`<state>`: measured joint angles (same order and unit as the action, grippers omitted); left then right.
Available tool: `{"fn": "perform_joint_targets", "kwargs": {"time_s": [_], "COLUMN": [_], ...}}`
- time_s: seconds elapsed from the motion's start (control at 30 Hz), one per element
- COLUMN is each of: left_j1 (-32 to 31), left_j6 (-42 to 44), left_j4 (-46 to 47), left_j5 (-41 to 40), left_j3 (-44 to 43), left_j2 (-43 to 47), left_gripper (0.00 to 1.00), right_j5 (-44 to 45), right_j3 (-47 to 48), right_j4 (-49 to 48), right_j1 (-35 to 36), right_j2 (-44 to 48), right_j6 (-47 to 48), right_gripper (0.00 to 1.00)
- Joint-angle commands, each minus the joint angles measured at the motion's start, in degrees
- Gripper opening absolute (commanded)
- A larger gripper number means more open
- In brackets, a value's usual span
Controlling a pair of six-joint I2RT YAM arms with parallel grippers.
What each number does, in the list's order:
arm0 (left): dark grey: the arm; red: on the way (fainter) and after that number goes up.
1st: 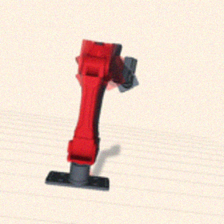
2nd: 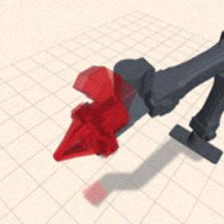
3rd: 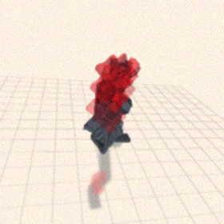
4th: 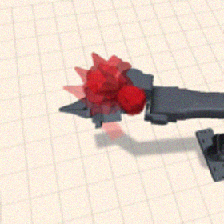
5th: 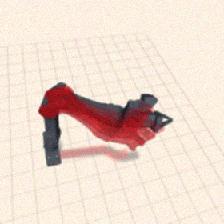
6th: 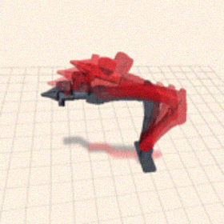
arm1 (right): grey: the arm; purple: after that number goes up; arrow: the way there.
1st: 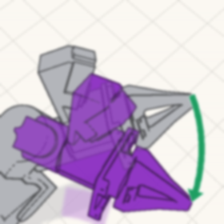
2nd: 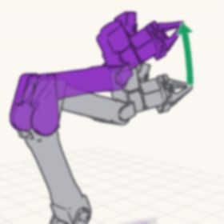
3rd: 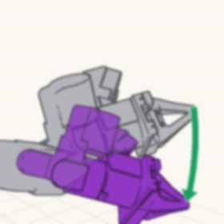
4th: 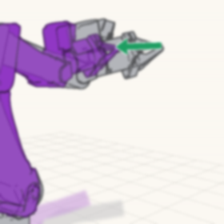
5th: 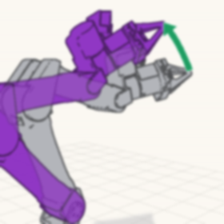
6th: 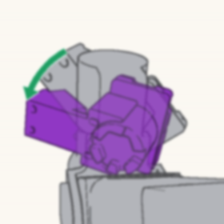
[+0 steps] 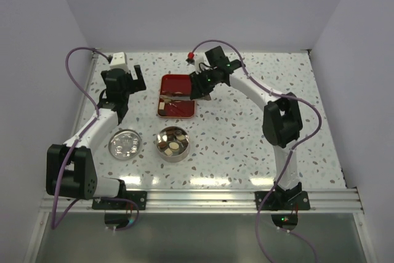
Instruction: Pack the chocolate
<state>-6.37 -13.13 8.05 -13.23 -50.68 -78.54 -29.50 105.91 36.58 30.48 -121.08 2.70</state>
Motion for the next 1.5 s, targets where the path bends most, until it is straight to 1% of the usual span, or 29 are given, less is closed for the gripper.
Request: {"fn": "perform_joint_targets", "kwargs": {"time_s": [0.0,0.33,0.47,0.57,0.73,0.8,1.03,1.37,1.47], "left_j1": [0.66,0.66,0.66,0.66,0.66,0.66,0.66,0.66,0.66], "left_j6": [-1.46,-1.73,-1.99,-2.08,-2.34,-2.26,-2.26,-2.08,-1.99], "left_j4": [2.23,2.58,2.84,2.93,2.84,2.84,2.84,2.76,2.76], "left_j5": [0.40,1.02,1.46,1.98,2.16,2.16,1.98,1.46,1.37], "left_j3": [-1.00,-0.65,-0.48,-0.56,-0.39,-0.39,-0.30,-0.21,-0.13], "left_j2": [1.37,2.34,2.43,2.52,2.78,2.87,2.87,2.87,2.87], "left_gripper": [1.00,1.00,1.00,1.00,1.00,1.00,1.00,1.00,1.00], "right_j5": [-0.30,-0.30,0.75,1.46,1.28,1.11,1.72,1.20,1.63], "right_j3": [0.09,-2.98,-6.58,-8.34,-9.05,-8.79,-9.23,-10.46,-11.16], "right_j4": [-0.01,1.57,1.66,1.48,1.13,0.95,-0.36,-2.30,-3.53], "right_j1": [0.28,0.28,0.28,0.20,0.28,0.28,0.11,-0.16,-0.33], "right_j2": [7.42,13.66,17.36,18.42,17.28,16.49,14.65,11.83,11.48], "right_j6": [0.55,0.11,-0.24,-0.33,-0.41,-0.41,-0.59,-1.38,-1.82], "right_gripper": [0.25,0.25,0.26,0.26,0.26,0.30,0.37,0.42,0.42]}}
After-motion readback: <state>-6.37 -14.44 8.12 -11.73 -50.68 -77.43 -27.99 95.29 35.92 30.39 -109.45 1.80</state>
